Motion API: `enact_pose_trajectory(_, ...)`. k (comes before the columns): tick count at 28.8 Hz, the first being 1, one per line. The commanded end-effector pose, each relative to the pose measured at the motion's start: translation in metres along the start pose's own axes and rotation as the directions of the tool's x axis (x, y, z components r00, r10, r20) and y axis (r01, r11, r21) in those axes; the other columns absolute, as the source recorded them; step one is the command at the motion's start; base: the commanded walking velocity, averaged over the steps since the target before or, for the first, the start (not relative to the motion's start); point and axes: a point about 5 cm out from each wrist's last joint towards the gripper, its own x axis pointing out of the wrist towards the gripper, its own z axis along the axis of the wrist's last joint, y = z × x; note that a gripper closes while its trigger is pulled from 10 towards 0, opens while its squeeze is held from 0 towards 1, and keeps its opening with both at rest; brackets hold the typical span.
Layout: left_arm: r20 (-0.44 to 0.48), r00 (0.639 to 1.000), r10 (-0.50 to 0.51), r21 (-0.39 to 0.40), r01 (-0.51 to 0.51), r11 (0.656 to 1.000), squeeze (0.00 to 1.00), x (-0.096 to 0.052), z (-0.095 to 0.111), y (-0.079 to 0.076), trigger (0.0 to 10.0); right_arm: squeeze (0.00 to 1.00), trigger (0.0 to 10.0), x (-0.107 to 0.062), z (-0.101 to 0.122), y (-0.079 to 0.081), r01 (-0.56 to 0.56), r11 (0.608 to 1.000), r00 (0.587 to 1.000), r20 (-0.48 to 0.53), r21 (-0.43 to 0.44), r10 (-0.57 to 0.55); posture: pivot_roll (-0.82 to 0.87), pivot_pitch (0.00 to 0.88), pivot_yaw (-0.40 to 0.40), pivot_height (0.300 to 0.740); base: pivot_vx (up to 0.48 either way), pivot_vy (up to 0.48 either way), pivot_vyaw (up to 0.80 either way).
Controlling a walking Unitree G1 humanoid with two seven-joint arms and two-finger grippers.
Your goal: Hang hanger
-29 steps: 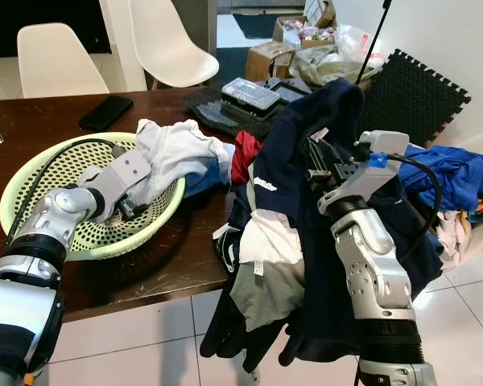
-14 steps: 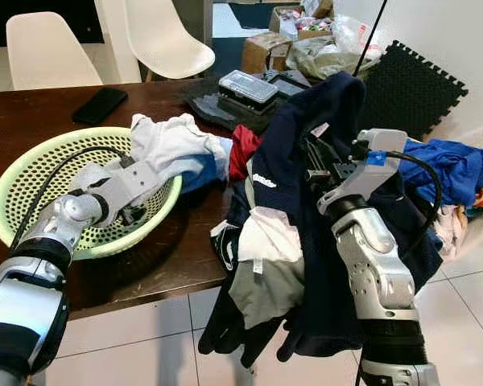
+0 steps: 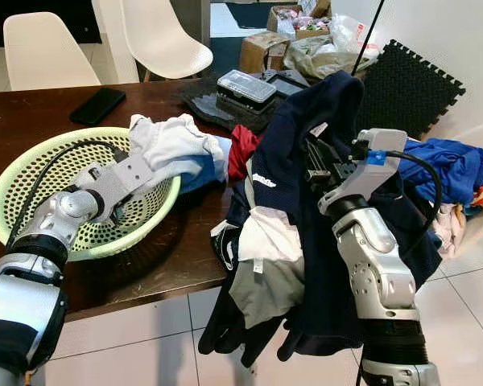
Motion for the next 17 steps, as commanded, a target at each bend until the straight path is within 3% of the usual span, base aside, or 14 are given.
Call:
enact_pose_trajectory(1, -0.062, 0.998, -0.015, -0.013, 0.014, 1.0, 0.0, -0.005, -0.015, -0.001, 0.0, 0.0, 10.0, 0.0, 0.001, -0.001, -0.001, 1.0, 1.0, -0.003, 0.009, 0.001, -0.06, 0.159, -0.072, 0.74, 0.0, 0.0, 0.0)
enact_pose_trajectory(8, -0.019, 1.0, 0.01, -0.01, -0.01, 1.0, 0.0, -0.01, -0.013, 0.011, 0.0, 0.0, 10.0, 0.003, -0.002, 0.003, -0.007, 1.0, 1.0, 0.003, 0.021, 0.007, -0.03, 0.134, -0.075, 0.74, 0.0, 0.0, 0.0)
enact_pose_trajectory(13, 0.041, 0.996, 0.073, -0.024, -0.072, 0.997, 0.0, -0.02, -0.009, 0.03, 0.0, 0.0, 10.0, 0.006, -0.006, 0.01, -0.018, 0.999, 1.0, 0.005, 0.039, 0.018, 0.0, 0.11, -0.089, 0.74, 0.0, 0.0, 0.0)
enact_pose_trajectory(14, 0.084, 0.988, 0.129, -0.046, -0.125, 0.991, 0.0, -0.026, -0.006, 0.042, 0.0, 0.0, 10.0, 0.009, -0.007, 0.013, -0.029, 0.998, 1.0, 0.008, 0.049, 0.029, 0.02, 0.098, -0.099, 0.74, 0.0, 0.0, 0.0)
enact_pose_trajectory(17, 0.125, 0.976, 0.178, -0.056, -0.172, 0.983, 0.0, -0.033, -0.001, 0.053, 0.0, 0.0, 10.0, 0.01, -0.008, 0.016, -0.039, 0.998, 0.999, 0.011, 0.057, 0.039, 0.02, 0.095, -0.101, 0.74, 0.0, 0.0, 0.0)
